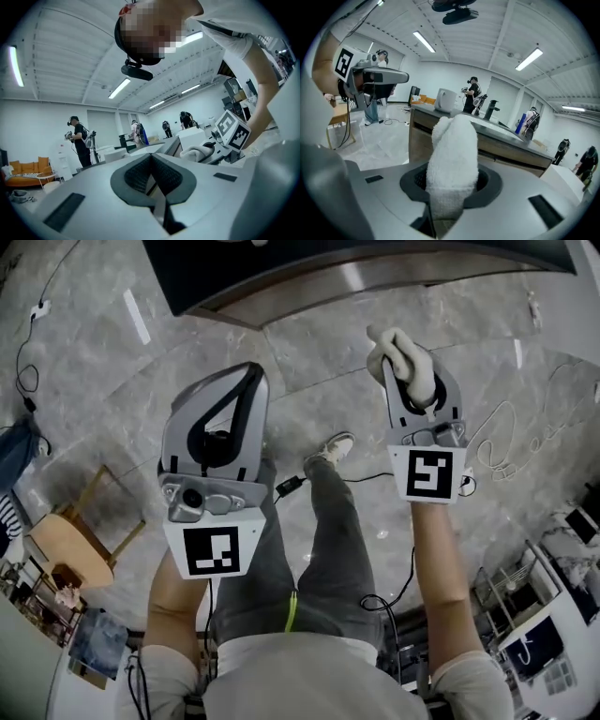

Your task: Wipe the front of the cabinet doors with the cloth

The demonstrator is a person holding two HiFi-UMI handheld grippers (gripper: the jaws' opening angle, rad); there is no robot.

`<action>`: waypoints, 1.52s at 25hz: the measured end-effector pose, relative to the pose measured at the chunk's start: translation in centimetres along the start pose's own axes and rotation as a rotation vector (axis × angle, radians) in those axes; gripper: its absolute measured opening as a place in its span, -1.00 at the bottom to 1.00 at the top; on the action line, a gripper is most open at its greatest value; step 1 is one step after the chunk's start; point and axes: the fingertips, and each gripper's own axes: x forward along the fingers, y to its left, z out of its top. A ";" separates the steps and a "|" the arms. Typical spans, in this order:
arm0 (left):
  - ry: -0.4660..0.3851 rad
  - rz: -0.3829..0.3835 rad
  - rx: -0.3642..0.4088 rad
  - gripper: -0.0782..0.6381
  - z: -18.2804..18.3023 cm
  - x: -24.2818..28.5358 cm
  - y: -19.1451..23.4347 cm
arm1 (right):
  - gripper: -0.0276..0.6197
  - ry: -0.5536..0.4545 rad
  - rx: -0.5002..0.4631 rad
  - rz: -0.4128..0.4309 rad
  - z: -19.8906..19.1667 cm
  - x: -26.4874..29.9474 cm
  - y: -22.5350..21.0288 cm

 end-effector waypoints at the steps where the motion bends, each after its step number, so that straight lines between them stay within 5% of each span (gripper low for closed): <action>1: -0.002 0.003 -0.010 -0.73 1.3 -0.7 0.4 | -0.50 0.001 0.016 -0.007 1.5 -0.9 -0.1; 9: -0.011 0.074 -0.062 -0.73 11.4 -5.4 3.6 | -0.50 -0.094 0.022 -0.021 14.4 -9.3 -1.6; 24: -0.063 0.166 0.010 -0.73 28.2 -13.4 12.8 | -0.50 -0.294 -0.006 0.004 36.7 -22.7 -2.2; 27: -0.104 0.169 0.039 -0.73 31.2 -14.6 14.1 | -0.50 -0.291 -0.057 0.001 38.8 -25.1 -1.9; 30: -0.126 0.169 0.057 -0.73 33.1 -15.7 15.2 | -0.50 -0.329 0.016 -0.029 40.4 -27.2 -1.7; 38: -0.127 0.118 0.033 -0.73 34.7 -16.6 13.7 | -0.50 -0.301 0.001 -0.045 39.8 -29.1 -1.5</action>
